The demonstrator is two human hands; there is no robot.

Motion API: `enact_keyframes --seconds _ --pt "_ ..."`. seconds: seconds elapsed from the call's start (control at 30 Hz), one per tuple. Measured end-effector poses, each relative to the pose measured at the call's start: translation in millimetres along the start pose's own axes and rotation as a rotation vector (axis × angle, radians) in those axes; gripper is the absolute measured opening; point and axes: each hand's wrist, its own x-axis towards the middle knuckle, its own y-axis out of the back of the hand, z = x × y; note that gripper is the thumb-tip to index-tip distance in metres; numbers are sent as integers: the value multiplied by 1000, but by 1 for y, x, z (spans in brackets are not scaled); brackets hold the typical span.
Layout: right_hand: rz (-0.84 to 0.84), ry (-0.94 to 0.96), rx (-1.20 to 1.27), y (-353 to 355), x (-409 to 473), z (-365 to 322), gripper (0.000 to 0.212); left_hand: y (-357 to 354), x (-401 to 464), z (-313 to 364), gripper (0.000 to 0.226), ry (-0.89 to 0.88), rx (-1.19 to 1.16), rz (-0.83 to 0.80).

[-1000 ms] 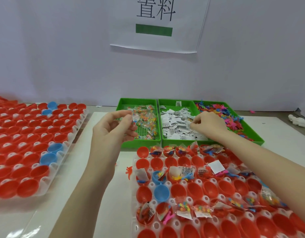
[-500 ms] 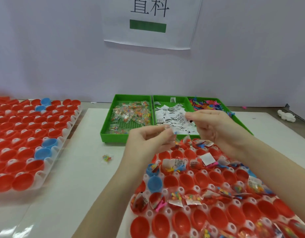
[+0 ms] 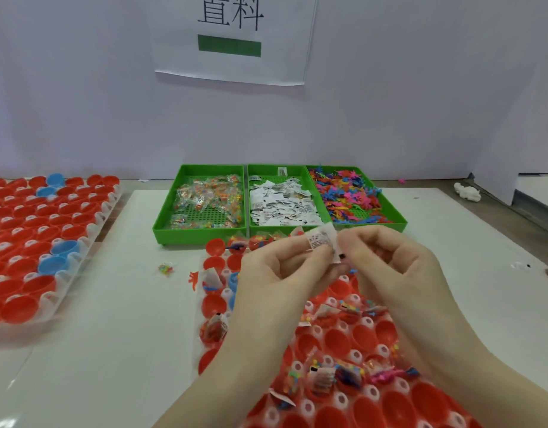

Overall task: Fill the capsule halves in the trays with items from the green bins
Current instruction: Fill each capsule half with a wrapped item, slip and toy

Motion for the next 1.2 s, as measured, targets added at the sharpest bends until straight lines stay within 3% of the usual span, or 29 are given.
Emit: enact_keyframes --seconds 0.1,0.2,0.37,0.47,0.6,0.7,0.9,1.03,1.2 --pt "-117 -179 293 11 -9 -6 23 0 -11 0 14 13 65 -23" --pt "-152 -106 375 25 -24 -7 43 1 -24 2 13 18 129 -79" --pt "-143 218 -21 39 -48 -8 44 0 -41 1 18 29 259 -157" --pt "-94 224 -6 44 -56 -12 33 -2 -47 1 15 27 298 -180" --pt "-51 226 -38 49 -64 -14 43 -5 -54 0 18 13 309 -194" --pt "-45 212 -63 53 -66 -16 27 -6 -57 -1 17 -22 356 -233" --pt "-171 410 -502 62 -70 -27 25 -6 -59 0 20 -80 420 -260" --pt "-238 488 -669 64 -66 -32 34 -6 -59 -2 27 -86 550 -384" --pt "-301 482 -790 64 -66 -33 42 -5 -58 -5 19 -74 629 -475"
